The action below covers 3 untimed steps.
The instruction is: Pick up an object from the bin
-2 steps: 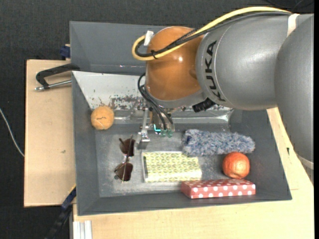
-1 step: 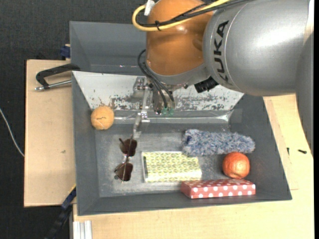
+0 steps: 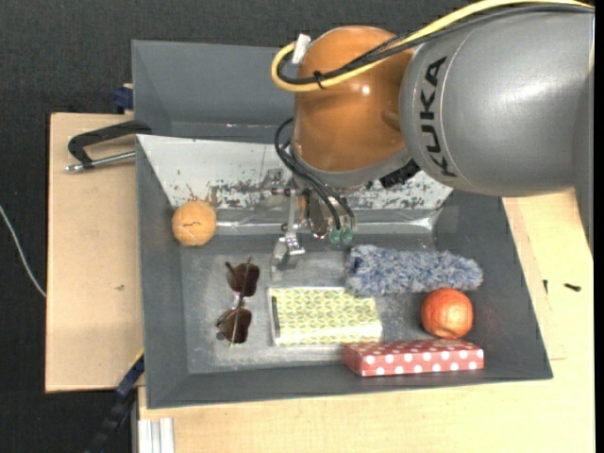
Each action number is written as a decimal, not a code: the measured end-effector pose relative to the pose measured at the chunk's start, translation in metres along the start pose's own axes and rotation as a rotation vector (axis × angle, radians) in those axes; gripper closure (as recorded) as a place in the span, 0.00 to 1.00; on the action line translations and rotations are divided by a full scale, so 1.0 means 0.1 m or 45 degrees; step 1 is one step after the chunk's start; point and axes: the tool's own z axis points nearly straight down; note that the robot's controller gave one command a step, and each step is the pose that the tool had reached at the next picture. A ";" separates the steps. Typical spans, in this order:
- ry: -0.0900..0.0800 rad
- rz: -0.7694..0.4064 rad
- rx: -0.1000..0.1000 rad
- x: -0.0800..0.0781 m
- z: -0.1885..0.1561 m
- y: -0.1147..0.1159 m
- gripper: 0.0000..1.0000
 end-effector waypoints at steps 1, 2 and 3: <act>0.009 -0.085 0.002 0.12 0.69 -0.01 0.00; -0.012 -0.007 -0.004 0.18 1.38 -0.01 1.00; -0.012 -0.007 -0.004 0.18 1.38 -0.01 1.00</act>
Offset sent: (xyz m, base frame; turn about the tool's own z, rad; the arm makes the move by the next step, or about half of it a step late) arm -0.0221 -0.0048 -0.1444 -0.0074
